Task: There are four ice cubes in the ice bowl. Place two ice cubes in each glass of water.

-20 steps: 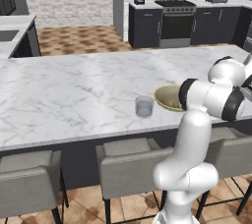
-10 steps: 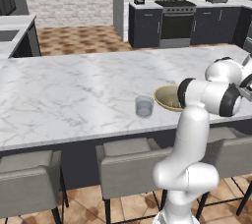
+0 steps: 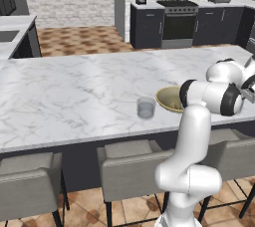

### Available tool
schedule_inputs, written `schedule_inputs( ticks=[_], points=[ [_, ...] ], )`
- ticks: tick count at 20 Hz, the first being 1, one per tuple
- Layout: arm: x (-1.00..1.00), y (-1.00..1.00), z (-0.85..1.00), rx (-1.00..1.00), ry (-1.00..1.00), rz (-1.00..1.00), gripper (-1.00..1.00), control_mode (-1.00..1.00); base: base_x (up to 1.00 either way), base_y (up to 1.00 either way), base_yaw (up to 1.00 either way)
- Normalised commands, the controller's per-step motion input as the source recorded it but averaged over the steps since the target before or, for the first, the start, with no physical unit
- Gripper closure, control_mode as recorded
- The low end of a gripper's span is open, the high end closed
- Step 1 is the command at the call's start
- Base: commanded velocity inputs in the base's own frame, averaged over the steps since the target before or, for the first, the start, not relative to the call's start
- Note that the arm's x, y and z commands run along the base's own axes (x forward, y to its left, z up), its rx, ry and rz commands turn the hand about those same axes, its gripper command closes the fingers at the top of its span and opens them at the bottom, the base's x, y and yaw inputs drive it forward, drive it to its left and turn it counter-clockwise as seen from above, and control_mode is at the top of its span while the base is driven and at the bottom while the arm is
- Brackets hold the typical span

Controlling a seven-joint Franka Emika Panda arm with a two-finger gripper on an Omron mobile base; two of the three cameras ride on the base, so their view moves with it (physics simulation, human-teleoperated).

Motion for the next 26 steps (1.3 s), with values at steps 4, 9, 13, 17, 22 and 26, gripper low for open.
schedule_inputs(
  ticks=[4, 9, 13, 17, 22, 26],
  points=[
    [0.1, -0.08, -0.1, 0.0, 0.0, 0.0, 1.0, -1.0, 0.0, 0.0, 0.0],
    [0.1, -0.06, -0.09, 0.0, 0.0, -0.01, 1.0, -1.0, 0.0, 0.0, 0.0],
    [0.11, -0.06, -0.07, 0.0, 0.0, 0.0, 1.0, -1.0, 0.0, 0.0, 0.0],
    [0.15, -0.04, -0.08, 0.0, 0.0, 0.0, 1.0, -1.0, 0.0, 0.0, 0.0],
    [0.16, -0.02, -0.06, 0.0, 0.0, 0.0, 1.0, -1.0, 0.0, 0.0, 0.0],
    [0.15, -0.04, -0.04, 0.0, 0.0, 0.0, 1.0, -1.0, 0.0, 0.0, 0.0]
  ],
)
